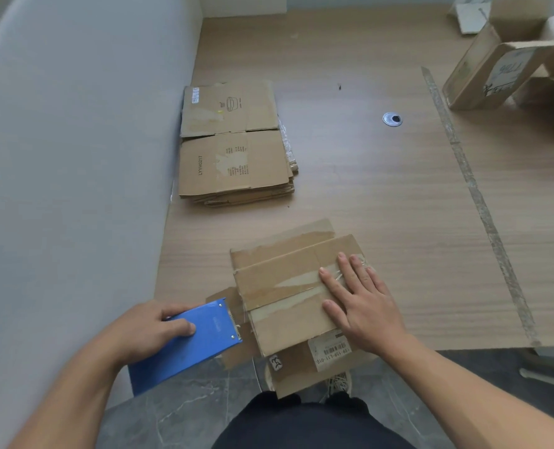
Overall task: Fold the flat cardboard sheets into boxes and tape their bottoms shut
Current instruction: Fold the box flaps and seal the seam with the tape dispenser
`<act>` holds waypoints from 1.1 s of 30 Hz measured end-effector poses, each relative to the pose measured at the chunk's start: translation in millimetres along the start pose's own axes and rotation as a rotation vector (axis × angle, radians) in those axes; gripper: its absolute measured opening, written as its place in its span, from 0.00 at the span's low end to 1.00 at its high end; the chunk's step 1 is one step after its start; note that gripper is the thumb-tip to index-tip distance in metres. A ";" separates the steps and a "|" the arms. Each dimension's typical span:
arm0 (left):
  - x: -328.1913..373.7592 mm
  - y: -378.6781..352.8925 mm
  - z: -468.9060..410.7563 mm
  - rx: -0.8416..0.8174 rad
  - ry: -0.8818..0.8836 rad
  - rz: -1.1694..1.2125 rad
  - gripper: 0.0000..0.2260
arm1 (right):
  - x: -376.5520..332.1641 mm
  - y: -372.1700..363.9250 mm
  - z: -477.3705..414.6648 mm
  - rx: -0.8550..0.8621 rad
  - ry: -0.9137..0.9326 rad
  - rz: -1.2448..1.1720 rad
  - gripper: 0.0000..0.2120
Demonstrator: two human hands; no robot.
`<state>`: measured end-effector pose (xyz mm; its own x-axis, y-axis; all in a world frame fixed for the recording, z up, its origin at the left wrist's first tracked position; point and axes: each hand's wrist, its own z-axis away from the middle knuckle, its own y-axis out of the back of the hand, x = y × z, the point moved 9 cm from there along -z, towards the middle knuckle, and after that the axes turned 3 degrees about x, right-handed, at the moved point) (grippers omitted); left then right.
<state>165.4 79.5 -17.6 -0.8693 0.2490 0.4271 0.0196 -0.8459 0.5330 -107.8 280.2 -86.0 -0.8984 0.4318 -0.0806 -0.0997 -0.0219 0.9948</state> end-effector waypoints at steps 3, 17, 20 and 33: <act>-2.4 -1.7 -4.2 -0.001 0.017 -0.018 0.18 | 1.5 0.1 -0.1 -0.009 0.003 0.000 0.27; 13.5 -27.6 -39.6 0.008 0.021 -0.027 0.17 | 9.6 8.5 -9.9 -0.085 0.012 -0.079 0.28; 29.9 -35.2 -45.7 0.017 -0.015 -0.009 0.18 | 22.0 22.3 -28.0 -0.121 -0.053 -0.091 0.27; 64.4 -64.3 -68.8 0.183 -0.037 -0.060 0.20 | -42.6 9.0 -17.1 -0.183 -0.114 -0.166 0.46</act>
<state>74.1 117.4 -74.6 -0.8529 0.3165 0.4153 0.0609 -0.7297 0.6810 -77.8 246.2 -74.7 -0.8104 0.5415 -0.2239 -0.3266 -0.1002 0.9398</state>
